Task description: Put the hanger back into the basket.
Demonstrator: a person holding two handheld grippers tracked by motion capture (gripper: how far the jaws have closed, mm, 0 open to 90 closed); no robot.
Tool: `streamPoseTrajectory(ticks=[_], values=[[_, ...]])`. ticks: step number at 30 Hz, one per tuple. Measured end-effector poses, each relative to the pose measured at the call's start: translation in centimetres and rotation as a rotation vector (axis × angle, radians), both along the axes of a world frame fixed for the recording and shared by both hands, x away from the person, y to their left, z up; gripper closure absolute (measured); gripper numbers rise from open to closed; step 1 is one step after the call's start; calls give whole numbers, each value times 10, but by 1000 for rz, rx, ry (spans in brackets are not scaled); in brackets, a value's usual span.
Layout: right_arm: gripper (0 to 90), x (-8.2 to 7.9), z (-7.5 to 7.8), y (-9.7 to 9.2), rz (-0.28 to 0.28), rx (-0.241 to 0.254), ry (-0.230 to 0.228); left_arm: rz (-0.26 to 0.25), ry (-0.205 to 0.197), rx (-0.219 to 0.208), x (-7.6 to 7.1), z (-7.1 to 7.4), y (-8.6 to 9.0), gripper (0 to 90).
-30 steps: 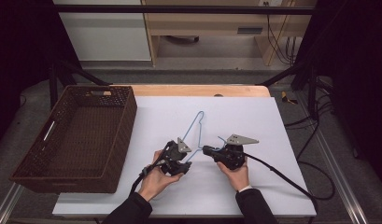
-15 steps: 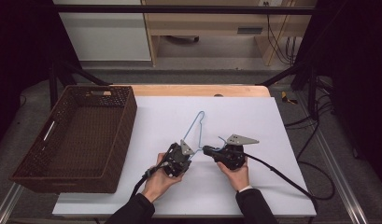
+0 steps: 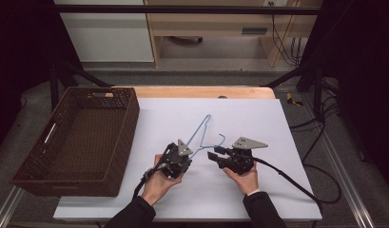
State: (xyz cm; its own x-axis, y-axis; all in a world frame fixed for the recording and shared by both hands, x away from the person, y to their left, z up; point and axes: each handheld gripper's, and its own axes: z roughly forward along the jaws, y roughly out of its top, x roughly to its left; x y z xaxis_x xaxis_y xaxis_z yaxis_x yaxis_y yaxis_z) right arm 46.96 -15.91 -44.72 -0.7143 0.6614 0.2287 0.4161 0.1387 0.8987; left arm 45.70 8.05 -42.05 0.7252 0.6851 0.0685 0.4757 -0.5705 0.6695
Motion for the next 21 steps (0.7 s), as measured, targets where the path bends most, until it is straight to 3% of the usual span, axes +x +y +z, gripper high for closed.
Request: streamPoseTrajectory(ticks=[8,12,14,18,21], values=[[383,-18,15,-25,-21,-31,-54,-37,-31,-39,-7,20,11,870],[328,-22,20,-36,-40,-28,-58,-50,-40,-43,-9,26,13,871],[237,-24,25,-46,-69,-32,-61,-56,-48,-53,-12,32,17,870],[190,-29,29,-57,-90,-64,-63,-60,-51,-74,-13,40,22,870],[182,-31,30,-65,-104,-58,-60,-54,-58,-88,-15,44,26,870]])
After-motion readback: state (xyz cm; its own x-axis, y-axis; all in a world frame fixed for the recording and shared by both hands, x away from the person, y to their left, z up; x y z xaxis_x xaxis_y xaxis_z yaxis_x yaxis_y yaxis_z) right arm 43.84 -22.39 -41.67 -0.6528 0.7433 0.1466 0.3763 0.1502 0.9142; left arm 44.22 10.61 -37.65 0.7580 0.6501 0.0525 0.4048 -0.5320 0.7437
